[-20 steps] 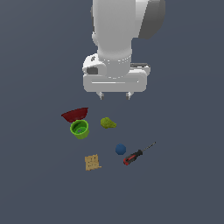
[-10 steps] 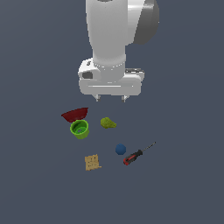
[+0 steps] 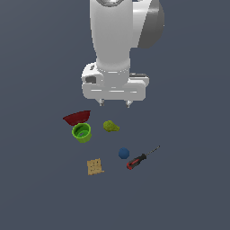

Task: Pick up a designated object from a clutter of objects.

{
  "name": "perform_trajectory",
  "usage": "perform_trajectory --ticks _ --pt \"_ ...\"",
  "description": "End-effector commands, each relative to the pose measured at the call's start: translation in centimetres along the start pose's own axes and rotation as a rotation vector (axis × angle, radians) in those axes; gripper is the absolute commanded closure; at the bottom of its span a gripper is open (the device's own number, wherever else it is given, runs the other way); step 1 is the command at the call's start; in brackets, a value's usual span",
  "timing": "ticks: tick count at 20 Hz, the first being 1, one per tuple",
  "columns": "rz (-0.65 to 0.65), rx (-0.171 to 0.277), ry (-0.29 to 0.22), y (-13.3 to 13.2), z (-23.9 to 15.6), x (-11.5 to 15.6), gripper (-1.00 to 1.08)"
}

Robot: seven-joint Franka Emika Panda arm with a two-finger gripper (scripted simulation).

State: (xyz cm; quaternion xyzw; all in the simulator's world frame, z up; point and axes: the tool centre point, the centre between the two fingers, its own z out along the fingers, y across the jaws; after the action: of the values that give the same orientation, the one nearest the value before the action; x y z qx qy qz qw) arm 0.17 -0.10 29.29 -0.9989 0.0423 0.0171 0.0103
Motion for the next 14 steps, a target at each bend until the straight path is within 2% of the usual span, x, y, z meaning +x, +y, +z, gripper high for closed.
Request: perform_trajectory --ticks 1,14 --pt "0.020 -0.001 0.000 -0.3 0.4 0.3 -0.92" --pt "0.229 -0.006 0.008 -3.5 4.7 3.6 -0.92"
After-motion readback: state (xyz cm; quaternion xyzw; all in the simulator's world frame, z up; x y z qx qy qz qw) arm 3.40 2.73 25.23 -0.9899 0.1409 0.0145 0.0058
